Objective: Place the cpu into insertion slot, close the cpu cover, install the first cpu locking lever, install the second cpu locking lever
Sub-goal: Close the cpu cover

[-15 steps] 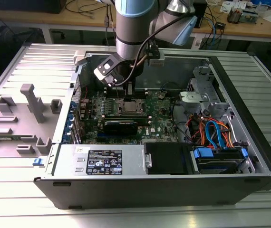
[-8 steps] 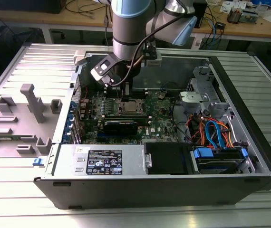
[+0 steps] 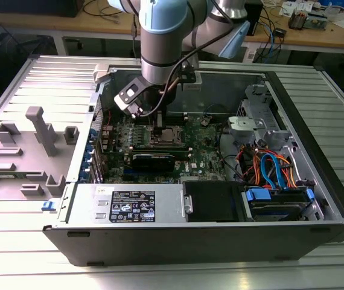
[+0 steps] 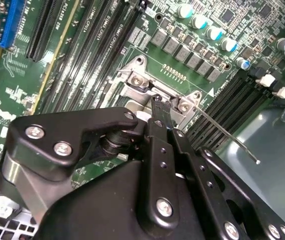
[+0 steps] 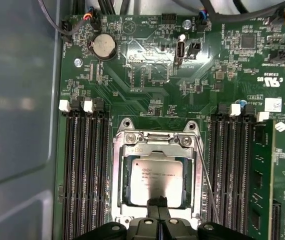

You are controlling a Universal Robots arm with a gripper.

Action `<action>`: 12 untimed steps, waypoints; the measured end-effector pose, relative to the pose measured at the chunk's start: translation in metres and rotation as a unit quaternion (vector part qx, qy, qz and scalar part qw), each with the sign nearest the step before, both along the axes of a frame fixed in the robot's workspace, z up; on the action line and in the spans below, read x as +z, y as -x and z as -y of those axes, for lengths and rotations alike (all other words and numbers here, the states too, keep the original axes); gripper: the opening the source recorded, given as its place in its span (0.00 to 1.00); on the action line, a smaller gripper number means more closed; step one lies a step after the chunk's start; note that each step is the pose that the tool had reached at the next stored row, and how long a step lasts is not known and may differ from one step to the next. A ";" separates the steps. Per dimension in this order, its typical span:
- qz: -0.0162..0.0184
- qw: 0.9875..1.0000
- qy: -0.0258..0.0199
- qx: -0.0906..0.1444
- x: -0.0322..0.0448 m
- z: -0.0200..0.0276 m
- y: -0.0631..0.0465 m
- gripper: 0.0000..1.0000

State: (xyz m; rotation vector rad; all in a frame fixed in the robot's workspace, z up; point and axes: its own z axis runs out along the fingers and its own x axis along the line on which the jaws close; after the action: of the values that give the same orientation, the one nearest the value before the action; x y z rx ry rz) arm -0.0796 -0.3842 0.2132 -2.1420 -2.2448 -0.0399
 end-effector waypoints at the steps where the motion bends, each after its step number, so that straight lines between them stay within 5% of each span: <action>1: 0.000 1.000 0.000 0.000 0.0001 0.0000 0.000 0.11; 12: 0.000 1.000 0.001 0.000 0.0003 0.0000 -0.014 0.11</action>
State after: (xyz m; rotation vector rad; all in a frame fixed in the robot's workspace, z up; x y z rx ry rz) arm -0.0655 -0.3842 0.2135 -2.1434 -2.2464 -0.0382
